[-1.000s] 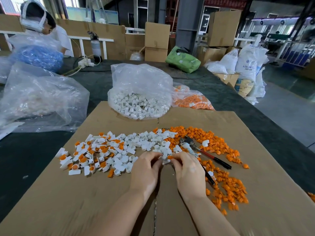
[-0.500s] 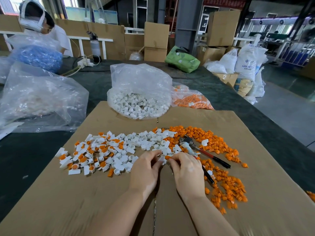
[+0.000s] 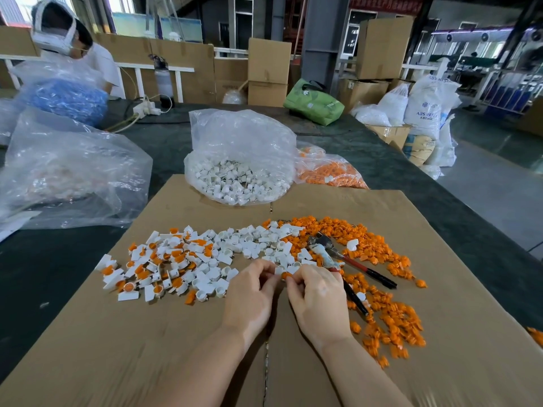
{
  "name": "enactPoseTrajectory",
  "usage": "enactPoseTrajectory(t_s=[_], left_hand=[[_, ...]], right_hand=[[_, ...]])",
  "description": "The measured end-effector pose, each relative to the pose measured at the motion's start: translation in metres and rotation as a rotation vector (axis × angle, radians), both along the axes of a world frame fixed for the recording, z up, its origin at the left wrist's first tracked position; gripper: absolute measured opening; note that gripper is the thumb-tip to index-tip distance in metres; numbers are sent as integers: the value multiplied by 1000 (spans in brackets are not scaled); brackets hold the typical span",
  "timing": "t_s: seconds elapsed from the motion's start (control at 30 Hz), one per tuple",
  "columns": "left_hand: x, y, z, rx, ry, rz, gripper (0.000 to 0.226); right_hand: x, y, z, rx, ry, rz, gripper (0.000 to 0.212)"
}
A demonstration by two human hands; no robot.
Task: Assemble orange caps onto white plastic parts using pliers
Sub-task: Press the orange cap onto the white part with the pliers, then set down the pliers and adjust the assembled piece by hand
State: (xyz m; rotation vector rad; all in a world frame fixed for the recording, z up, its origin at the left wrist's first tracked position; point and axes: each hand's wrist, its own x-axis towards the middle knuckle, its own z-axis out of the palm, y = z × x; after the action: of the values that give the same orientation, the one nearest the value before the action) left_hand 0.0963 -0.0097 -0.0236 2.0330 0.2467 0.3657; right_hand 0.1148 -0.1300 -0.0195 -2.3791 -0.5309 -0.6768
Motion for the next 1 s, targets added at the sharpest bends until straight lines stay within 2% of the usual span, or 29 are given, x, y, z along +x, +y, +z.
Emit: enactPoseTrajectory(t_s=[0.23,0.4,0.53,0.67,1.0], left_hand=[[-3,-2,2,15,-29,-70,12],[1,0,1,-183,12,-7,16],[4,3,-2,-276,30,14,11],[4,3,-3,-254,30,0,11],[3,4,-2,-221,27,6,8]], right_hand=[[1,0,-1,5,35,25,29],[0,-2,-1,23,30,64,12],[0,-3,1,83,-4,70,19],[0,-5,0,29,32,122,25],[0,-4,3,41,25,162,22]])
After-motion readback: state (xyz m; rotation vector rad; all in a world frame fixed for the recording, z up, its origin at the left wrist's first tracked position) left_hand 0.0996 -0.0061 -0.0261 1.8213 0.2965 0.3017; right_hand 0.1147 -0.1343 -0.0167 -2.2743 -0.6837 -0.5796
